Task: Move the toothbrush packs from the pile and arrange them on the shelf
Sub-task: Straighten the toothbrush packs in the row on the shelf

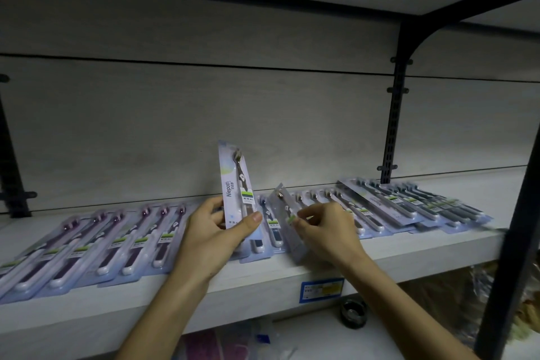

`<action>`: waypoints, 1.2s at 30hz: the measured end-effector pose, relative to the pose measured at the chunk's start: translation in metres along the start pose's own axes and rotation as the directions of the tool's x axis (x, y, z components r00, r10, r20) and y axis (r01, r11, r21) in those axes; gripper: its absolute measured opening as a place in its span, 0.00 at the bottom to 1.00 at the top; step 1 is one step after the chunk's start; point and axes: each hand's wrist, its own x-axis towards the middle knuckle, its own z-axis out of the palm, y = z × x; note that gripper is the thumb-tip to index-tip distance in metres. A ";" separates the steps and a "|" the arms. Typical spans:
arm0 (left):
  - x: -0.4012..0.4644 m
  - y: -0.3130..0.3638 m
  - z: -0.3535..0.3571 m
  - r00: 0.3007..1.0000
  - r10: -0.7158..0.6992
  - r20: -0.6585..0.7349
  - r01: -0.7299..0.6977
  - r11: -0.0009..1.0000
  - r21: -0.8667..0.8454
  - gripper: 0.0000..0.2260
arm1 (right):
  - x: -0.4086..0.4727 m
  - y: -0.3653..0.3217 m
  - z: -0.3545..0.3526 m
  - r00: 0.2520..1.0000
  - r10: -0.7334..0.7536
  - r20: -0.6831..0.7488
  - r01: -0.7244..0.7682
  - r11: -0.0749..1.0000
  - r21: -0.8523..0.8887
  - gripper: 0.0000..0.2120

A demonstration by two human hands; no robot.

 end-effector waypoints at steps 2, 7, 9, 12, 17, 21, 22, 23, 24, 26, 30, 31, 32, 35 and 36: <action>0.001 -0.001 -0.002 1.000 -0.002 0.001 0.002 1.000 0.011 0.18 | 0.000 -0.001 0.003 1.000 0.000 0.005 0.000 1.000 -0.002 0.12; 0.000 0.001 0.000 1.000 0.006 0.008 -0.006 1.000 0.023 0.17 | -0.001 0.000 0.006 0.998 -0.029 -0.050 0.021 0.989 -0.148 0.14; 0.000 0.002 0.003 1.000 0.004 0.013 -0.005 1.000 0.018 0.17 | -0.002 0.003 0.003 0.995 -0.048 -0.088 0.025 0.970 -0.241 0.14; -0.001 0.002 0.006 1.000 0.007 0.025 -0.007 1.000 0.030 0.17 | -0.002 0.007 -0.002 0.986 -0.091 -0.141 0.036 0.935 -0.352 0.14; 0.000 0.001 0.011 1.000 -0.013 0.027 0.012 0.999 0.042 0.17 | -0.004 0.008 -0.007 0.981 -0.108 -0.158 0.030 0.902 -0.431 0.15; 0.001 0.001 0.015 0.999 -0.032 0.016 0.031 0.998 0.058 0.17 | -0.004 0.009 -0.006 0.990 -0.074 -0.117 0.009 0.878 -0.479 0.15; 0.001 0.001 0.016 0.999 -0.033 0.015 0.032 0.998 0.062 0.17 | -0.003 0.009 -0.005 0.991 -0.074 -0.112 0.009 0.867 -0.498 0.15; 0.000 0.002 0.016 0.999 -0.035 0.014 0.034 0.997 0.066 0.17 | -0.003 0.009 -0.004 0.991 -0.075 -0.111 0.008 0.859 -0.511 0.14; 0.000 0.002 0.016 0.999 -0.037 0.015 0.036 0.997 0.070 0.17 | -0.003 0.009 -0.003 0.991 -0.075 -0.110 0.007 0.855 -0.519 0.14; 0.000 0.002 0.017 0.999 -0.040 0.019 0.039 0.996 0.076 0.17 | -0.002 0.009 -0.001 0.990 -0.080 -0.113 0.009 0.849 -0.528 0.14; 0.001 0.002 0.017 0.999 -0.040 0.030 0.037 0.996 0.084 0.17 | 0.000 0.008 -0.001 0.988 -0.089 -0.124 0.005 0.830 -0.557 0.15; 0.002 0.002 0.018 0.999 -0.039 0.034 0.036 0.996 0.086 0.18 | 0.001 0.008 -0.002 0.988 -0.091 -0.126 0.003 0.825 -0.565 0.15; 0.002 0.001 0.018 0.999 -0.038 0.038 0.034 0.996 0.088 0.18 | 0.001 0.008 -0.003 0.987 -0.091 -0.129 0.002 0.824 -0.566 0.15; 0.004 0.000 0.019 0.998 -0.027 0.056 0.022 0.995 0.096 0.18 | 0.002 0.009 -0.006 0.987 -0.086 -0.133 -0.002 0.832 -0.554 0.14; 0.005 -0.001 0.020 0.998 -0.024 0.061 0.018 0.995 0.098 0.18 | 0.002 0.010 -0.006 0.988 -0.084 -0.131 -0.003 0.831 -0.556 0.14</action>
